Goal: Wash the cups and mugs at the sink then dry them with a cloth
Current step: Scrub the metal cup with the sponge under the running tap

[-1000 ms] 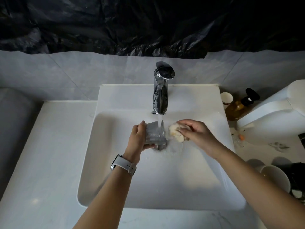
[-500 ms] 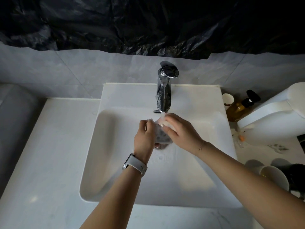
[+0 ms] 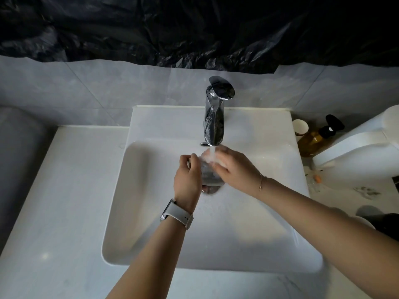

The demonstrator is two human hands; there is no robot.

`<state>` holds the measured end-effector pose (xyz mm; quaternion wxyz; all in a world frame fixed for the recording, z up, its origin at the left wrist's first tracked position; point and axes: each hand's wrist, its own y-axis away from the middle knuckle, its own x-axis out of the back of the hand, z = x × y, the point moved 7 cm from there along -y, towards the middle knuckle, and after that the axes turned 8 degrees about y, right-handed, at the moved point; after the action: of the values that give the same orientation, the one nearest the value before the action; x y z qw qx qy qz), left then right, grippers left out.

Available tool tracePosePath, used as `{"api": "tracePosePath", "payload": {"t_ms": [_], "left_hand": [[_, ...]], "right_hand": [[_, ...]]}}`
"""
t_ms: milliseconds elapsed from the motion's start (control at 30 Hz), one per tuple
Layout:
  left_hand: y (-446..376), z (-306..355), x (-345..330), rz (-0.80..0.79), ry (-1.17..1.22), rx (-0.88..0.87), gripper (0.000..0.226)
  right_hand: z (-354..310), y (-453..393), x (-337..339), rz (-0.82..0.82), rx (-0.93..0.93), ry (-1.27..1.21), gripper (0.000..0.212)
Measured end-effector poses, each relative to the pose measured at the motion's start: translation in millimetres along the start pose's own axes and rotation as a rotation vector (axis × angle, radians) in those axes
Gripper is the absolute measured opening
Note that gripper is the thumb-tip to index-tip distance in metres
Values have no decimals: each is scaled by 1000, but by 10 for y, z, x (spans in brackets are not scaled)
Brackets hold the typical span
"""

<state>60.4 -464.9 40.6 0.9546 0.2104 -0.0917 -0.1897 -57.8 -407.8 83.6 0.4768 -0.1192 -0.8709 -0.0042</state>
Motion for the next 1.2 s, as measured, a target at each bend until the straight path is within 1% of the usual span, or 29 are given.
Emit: {"api": "tracePosePath", "payload": {"t_ms": [33, 67, 133, 167, 200, 233, 300, 333, 367, 400, 433, 467, 533, 600, 667, 733, 767, 867, 900, 967, 1000, 1067, 1100, 1133, 1167, 1200], "left_hand": [[16, 42, 6, 5, -68, -48, 30], [23, 61, 11, 5, -120, -78, 30], [39, 94, 20, -2, -156, -106, 29], [38, 92, 29, -12, -148, -97, 29], [35, 84, 35, -22, -114, -68, 29], [15, 56, 43, -31, -55, -36, 29], [-15, 17, 55, -30, 65, 10, 32], [-22, 2, 53, -30, 106, 23, 35], [-23, -14, 34, -47, 155, 30, 36], [-16, -30, 13, -73, 217, 38, 37], [9, -21, -5, -99, 282, 46, 38], [34, -16, -14, -125, 326, 55, 39], [73, -25, -24, -191, 366, 81, 41], [65, -86, -29, -264, 340, 115, 43], [60, -118, -30, -332, 263, 141, 45], [43, -150, -38, -378, 193, 179, 46], [36, -167, -40, -384, 193, 208, 46], [69, -166, -51, -378, 314, 331, 49], [62, -153, -69, -377, 339, 353, 52], [22, -136, -67, -349, 356, 382, 50], [-2, -132, -51, -333, 353, 395, 47], [-50, -111, -31, -308, 342, 404, 42], [-78, -100, -19, -285, 346, 403, 41], [-99, -82, 0, -254, 354, 400, 40], [-118, -64, 16, -226, 364, 396, 39], [-141, -59, 34, -203, 373, 392, 39]], "right_hand": [[108, -61, -18, -44, -181, -130, 19], [201, -83, -58, -106, -358, -307, 21], [292, 9, -184, -211, -656, -675, 37], [290, 80, -238, -226, -739, -850, 43], [268, 134, -273, -216, -772, -990, 44], [264, 180, -305, -183, -777, -1088, 36], [233, 228, -337, -128, -755, -1204, 10], [197, 241, -367, -149, -742, -1260, 15], [169, 260, -398, -181, -747, -1314, 25], [152, 275, -416, -190, -753, -1356, 35], [151, 282, -414, -166, -751, -1365, 39], [182, 282, -399, -116, -751, -1316, 37], [255, 290, -323, -9, -769, -1076, 29], [301, 287, -281, 20, -759, -852, 26], [309, 277, -218, 57, -752, -678, 15], [355, 273, -150, 124, -735, -488, 24], [345, 263, -99, 168, -706, -395, 25], [180, 214, 62, 277, -556, -160, 24], [114, 190, 83, 264, -508, -102, 19], [14, 154, 112, 168, -453, 1, 13], [5, 145, 117, 101, -452, 49, 15], [68, 157, 89, -68, -506, 109, 33], [116, 181, 58, -158, -556, 85, 40], [159, 221, 4, -230, -610, -4, 43], [189, 260, -60, -264, -648, -137, 43], [210, 286, -107, -253, -669, -280, 39]]}}
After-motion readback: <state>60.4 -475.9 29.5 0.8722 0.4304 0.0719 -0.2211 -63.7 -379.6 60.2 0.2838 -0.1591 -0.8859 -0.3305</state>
